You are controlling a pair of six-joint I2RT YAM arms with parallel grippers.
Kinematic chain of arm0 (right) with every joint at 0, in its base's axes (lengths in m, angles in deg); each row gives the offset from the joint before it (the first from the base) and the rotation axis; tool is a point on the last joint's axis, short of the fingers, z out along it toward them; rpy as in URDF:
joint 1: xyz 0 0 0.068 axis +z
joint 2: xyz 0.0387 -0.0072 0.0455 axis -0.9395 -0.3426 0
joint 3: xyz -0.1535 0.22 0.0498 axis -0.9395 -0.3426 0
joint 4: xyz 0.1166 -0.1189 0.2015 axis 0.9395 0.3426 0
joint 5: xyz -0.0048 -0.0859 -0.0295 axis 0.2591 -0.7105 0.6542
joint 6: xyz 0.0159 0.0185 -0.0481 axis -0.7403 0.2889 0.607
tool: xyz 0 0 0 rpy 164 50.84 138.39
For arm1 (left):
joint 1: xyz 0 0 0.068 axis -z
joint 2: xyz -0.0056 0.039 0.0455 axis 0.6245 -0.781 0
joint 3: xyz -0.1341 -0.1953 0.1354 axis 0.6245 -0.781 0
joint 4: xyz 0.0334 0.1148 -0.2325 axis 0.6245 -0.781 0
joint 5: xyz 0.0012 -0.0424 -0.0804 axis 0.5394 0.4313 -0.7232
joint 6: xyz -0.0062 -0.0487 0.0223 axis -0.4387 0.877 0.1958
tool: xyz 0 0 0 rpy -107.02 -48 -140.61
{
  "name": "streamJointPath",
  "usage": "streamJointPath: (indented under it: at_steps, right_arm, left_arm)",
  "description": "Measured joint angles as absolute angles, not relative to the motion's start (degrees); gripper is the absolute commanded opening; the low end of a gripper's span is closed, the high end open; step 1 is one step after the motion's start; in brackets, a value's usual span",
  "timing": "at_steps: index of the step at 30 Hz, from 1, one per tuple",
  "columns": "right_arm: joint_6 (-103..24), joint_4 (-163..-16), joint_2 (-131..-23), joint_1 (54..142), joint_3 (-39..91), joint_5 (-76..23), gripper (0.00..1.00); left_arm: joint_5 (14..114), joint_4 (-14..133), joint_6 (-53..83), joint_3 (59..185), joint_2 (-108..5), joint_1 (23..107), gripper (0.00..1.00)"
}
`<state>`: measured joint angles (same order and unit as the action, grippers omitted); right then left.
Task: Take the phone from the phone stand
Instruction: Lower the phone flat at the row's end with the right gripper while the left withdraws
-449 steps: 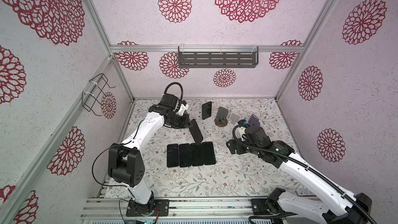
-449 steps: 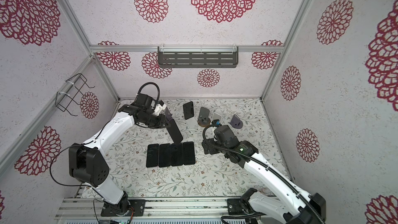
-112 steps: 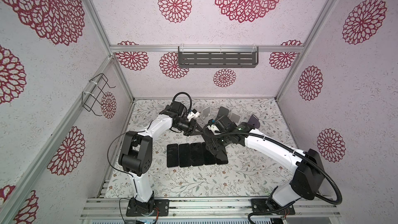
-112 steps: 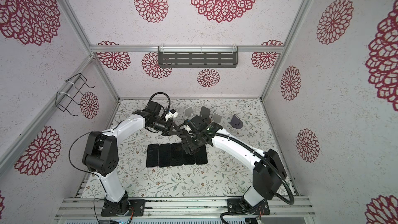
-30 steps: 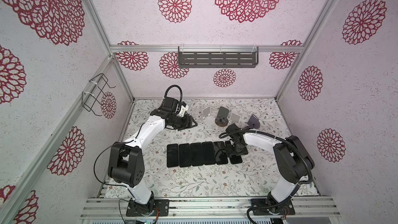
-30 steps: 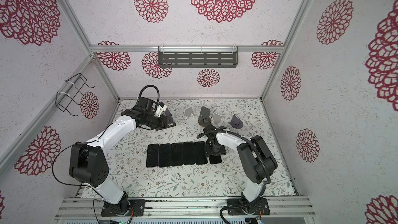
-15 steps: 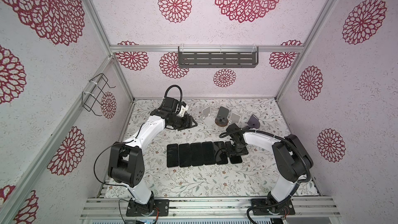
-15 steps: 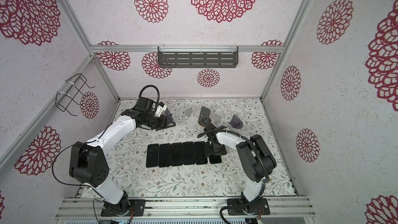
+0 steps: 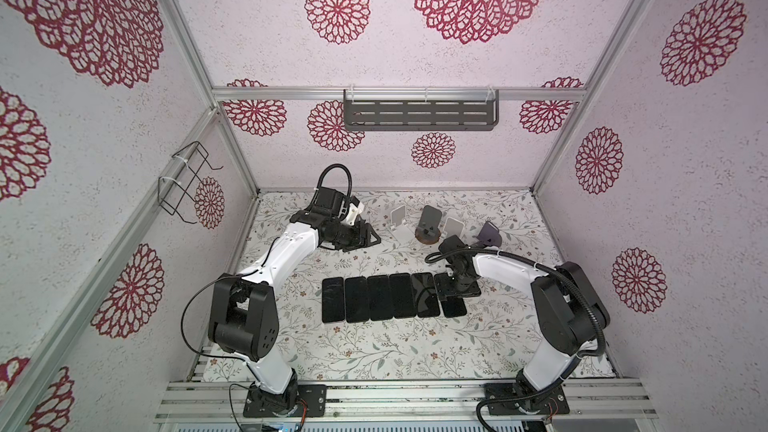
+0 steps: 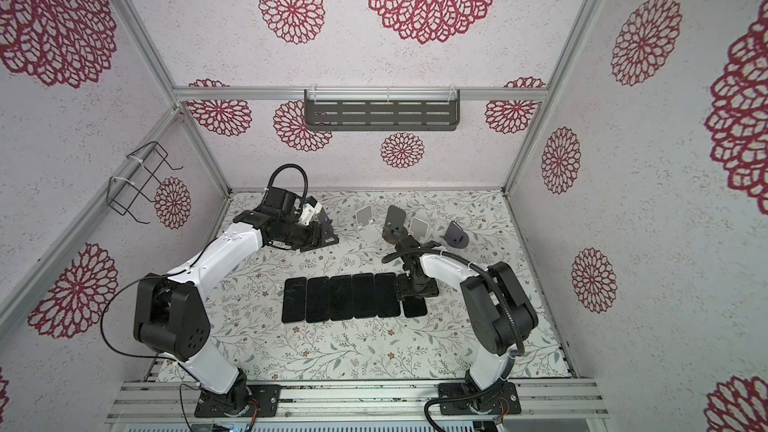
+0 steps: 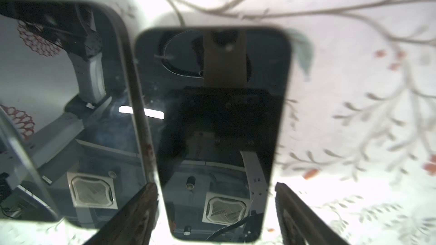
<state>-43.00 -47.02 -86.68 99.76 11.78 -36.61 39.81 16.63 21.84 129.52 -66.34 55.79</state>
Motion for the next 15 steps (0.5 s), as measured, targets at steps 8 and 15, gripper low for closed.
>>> streamJointPath:
  at_steps: [8, 15]
  right_arm:
    - [-42.0, -45.9, -76.4, 93.6, 8.1, -38.6, 0.66]
    - [-41.5, -45.6, -73.4, 89.4, 0.9, -40.3, 0.47]
  left_arm:
    - [39.8, 16.5, 21.8, 129.5, -66.3, 55.9, 0.60]
    - [39.8, 16.5, 21.8, 129.5, -66.3, 56.0, 0.61]
